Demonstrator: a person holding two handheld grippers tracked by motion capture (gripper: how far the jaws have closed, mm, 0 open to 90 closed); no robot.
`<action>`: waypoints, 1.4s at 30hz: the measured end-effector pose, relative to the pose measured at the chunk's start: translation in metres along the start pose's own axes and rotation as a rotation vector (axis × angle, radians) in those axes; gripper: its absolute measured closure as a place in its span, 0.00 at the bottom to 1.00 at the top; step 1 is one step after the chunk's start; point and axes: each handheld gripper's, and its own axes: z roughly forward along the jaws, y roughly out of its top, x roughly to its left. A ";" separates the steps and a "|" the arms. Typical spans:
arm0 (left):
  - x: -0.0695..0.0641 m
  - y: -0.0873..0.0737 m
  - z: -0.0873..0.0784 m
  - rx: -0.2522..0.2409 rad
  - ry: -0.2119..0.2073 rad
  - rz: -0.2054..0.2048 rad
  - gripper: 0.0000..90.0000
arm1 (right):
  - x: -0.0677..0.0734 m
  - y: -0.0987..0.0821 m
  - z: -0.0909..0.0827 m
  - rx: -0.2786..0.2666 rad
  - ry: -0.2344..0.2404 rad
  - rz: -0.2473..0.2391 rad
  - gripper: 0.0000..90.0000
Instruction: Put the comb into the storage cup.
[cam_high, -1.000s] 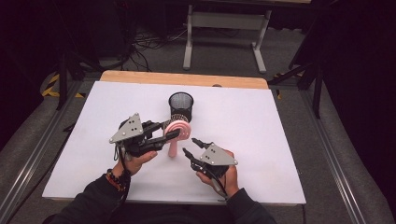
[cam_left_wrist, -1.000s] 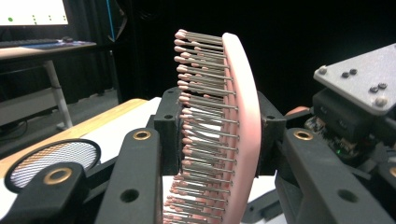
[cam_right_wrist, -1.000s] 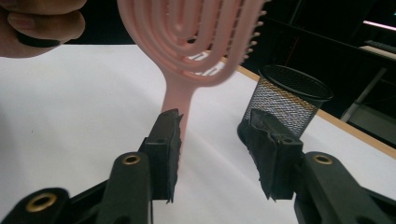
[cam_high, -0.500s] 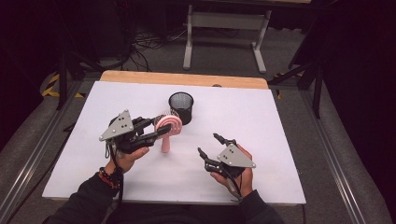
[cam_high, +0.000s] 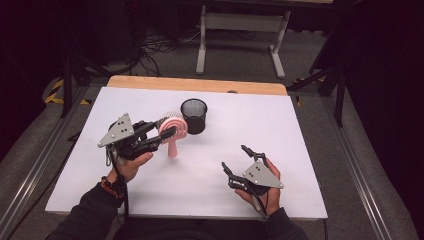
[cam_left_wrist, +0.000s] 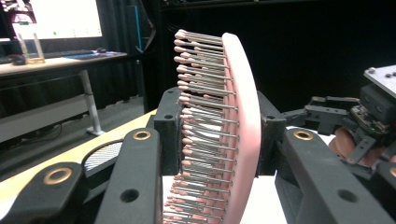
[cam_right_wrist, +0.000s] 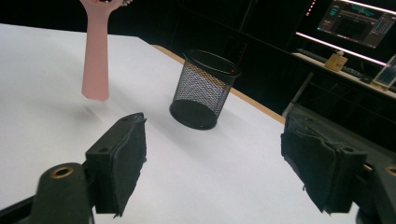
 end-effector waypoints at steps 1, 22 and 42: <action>0.001 0.000 -0.001 -0.002 0.005 0.005 0.70 | -0.001 -0.001 -0.001 -0.002 -0.004 -0.004 0.25; 0.024 0.008 -0.004 -0.023 0.060 -0.003 0.70 | -0.026 -0.024 -0.020 0.066 -0.104 0.025 0.17; 0.036 0.045 0.002 -0.088 0.101 0.028 0.70 | -0.043 -0.036 -0.029 0.086 -0.168 0.111 0.05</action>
